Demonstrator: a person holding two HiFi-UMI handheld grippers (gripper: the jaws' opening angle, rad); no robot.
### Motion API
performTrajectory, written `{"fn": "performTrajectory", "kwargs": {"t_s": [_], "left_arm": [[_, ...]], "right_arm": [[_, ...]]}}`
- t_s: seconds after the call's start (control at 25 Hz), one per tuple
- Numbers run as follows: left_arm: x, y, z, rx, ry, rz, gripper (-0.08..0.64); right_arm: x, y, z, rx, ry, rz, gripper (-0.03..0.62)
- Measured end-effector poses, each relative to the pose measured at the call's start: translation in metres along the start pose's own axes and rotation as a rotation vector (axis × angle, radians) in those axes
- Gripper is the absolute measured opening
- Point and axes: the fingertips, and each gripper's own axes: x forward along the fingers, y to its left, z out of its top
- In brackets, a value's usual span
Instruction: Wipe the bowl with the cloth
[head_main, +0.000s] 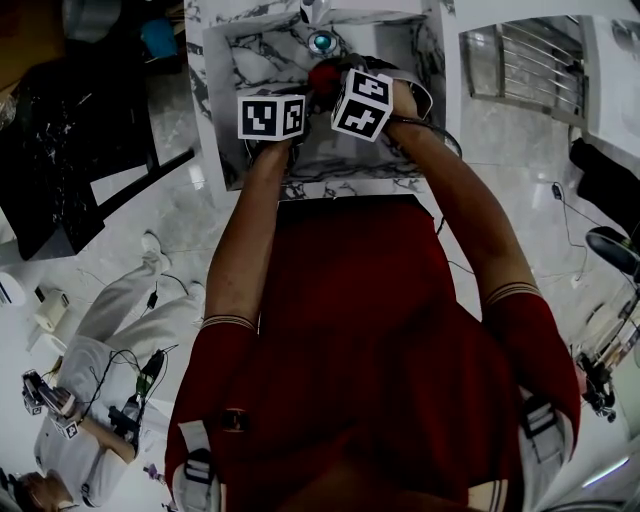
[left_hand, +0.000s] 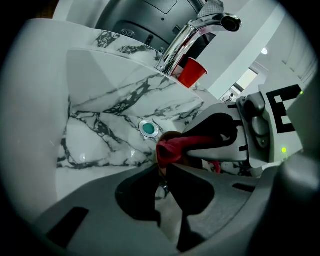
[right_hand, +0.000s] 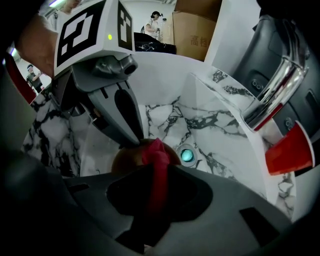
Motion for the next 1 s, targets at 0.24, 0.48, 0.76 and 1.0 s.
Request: {"fn": "performTrajectory", "kwargs": {"t_s": [0.24,0.48,0.76,1.0], "left_arm": [[-0.001,-0.007,-0.003,-0.001,-0.011,0.013,0.052],[0.0,-0.011,0.002,0.005,-0.024,0.023,0.046],[0.0,-0.01,0.004,0.002,-0.035,0.043,0.034],[0.0,-0.009,0.005,-0.004,-0.04,0.052,0.028]], "right_arm": [[-0.007,-0.007,-0.013,0.024,0.046,-0.037,0.089],[-0.009,-0.008,-0.023,0.04,0.101,-0.031,0.089],[-0.014,0.004,-0.03,-0.007,0.16,0.032,0.089],[-0.017,0.02,-0.035,-0.033,0.186,0.108,0.089]]}}
